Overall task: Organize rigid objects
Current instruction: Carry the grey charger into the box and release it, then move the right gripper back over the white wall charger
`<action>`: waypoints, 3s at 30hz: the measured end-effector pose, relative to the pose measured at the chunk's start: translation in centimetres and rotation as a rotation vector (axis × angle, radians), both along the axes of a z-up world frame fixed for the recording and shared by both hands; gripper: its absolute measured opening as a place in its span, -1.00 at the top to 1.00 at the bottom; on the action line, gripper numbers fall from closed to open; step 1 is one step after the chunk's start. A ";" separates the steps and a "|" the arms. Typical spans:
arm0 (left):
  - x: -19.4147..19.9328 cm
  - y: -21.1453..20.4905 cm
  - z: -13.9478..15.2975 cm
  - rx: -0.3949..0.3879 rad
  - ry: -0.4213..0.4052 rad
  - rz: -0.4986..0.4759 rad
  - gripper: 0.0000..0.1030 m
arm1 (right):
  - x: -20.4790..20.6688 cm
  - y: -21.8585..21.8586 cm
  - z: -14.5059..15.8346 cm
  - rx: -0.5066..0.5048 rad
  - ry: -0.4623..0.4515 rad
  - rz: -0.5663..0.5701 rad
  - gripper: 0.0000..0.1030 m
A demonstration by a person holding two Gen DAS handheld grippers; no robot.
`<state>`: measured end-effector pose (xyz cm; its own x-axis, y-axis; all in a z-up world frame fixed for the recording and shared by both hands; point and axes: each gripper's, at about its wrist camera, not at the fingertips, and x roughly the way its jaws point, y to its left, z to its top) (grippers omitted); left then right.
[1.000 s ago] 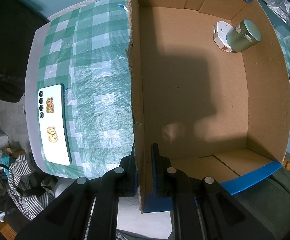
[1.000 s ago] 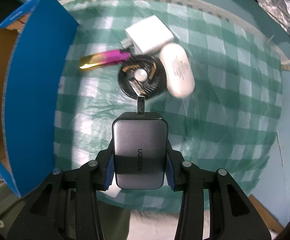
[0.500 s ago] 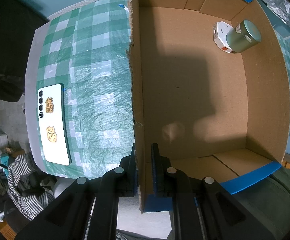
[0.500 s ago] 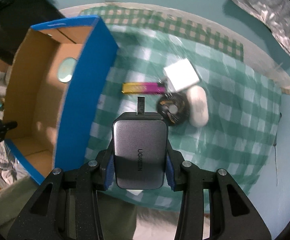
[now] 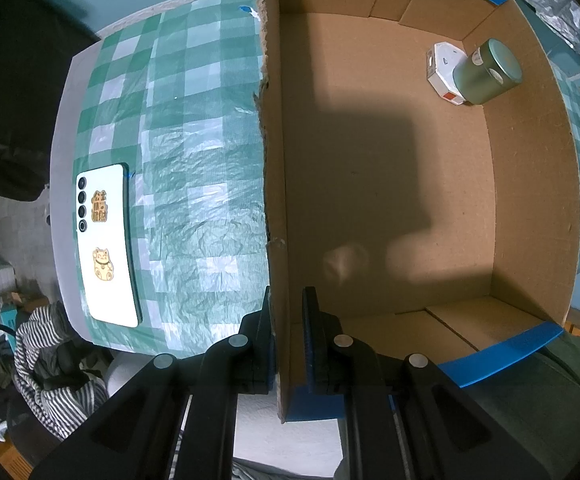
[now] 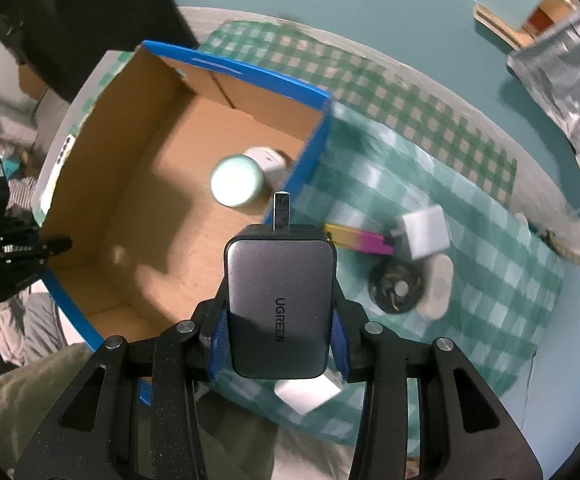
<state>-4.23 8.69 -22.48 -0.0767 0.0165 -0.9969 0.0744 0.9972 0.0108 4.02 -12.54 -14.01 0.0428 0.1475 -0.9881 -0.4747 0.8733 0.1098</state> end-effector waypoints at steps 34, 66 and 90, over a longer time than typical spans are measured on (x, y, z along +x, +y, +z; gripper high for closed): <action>-0.1 0.0 -0.3 0.008 0.006 -0.009 0.80 | -0.3 7.6 -4.8 -0.067 0.007 0.196 0.22; -0.1 -0.5 -0.2 0.012 0.012 -0.021 0.80 | -1.2 2.4 0.3 -0.027 -0.061 0.099 -0.09; -0.1 -0.7 -0.1 0.019 0.014 -0.034 0.80 | -5.3 -7.2 -6.9 -0.133 0.124 -0.039 -0.32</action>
<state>-4.28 7.97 -22.59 -0.0897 0.0382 -0.9952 0.1085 0.9937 0.0284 -1.29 -19.78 -20.91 -0.0779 0.0161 -0.9968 -0.4299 0.9016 0.0481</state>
